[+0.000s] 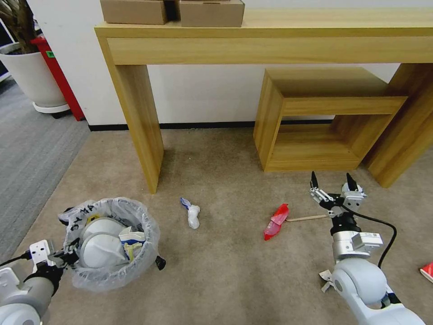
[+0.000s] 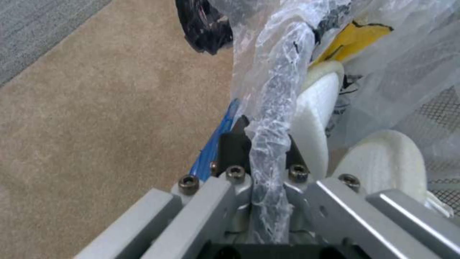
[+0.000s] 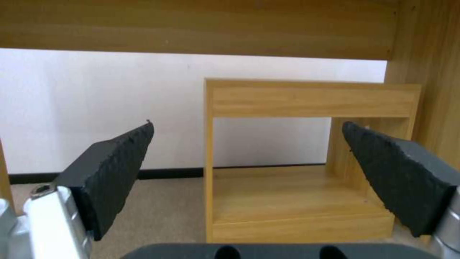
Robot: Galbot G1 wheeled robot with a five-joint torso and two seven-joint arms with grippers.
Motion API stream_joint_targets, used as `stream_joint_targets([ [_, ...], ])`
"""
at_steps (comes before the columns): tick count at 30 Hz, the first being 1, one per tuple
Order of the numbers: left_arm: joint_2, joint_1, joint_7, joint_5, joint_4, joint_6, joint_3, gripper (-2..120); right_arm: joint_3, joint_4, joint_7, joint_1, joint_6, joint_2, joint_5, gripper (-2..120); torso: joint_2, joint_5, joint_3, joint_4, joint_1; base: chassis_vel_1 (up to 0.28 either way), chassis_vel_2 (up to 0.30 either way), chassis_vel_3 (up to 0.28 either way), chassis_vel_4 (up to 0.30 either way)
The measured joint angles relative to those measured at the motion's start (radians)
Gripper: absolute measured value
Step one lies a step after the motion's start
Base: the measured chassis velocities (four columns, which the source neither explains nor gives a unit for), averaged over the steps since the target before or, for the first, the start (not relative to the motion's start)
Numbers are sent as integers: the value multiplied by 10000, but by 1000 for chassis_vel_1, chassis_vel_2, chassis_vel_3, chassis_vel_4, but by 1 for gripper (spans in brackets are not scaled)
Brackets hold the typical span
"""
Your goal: Pick up the trash bin and place the garbage on the floor into it.
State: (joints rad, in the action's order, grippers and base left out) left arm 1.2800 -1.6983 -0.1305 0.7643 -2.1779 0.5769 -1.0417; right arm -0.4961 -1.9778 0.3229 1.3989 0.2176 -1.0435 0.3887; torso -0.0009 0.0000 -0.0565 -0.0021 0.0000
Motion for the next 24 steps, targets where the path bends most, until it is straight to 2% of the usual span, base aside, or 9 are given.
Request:
stream_joint_targets([
  [13, -183, 439, -169, 89, 362, 97, 70, 1, 96, 449, -139, -217, 73, -406, -413, 100, 0, 1, 0, 0, 0, 0, 0, 0, 0],
  [24, -121, 453, -143, 87, 378, 95, 83, 1, 109, 296, -110, -131, -135, -363, -398, 100, 0, 0, 1, 0, 0, 0, 5, 4, -4],
])
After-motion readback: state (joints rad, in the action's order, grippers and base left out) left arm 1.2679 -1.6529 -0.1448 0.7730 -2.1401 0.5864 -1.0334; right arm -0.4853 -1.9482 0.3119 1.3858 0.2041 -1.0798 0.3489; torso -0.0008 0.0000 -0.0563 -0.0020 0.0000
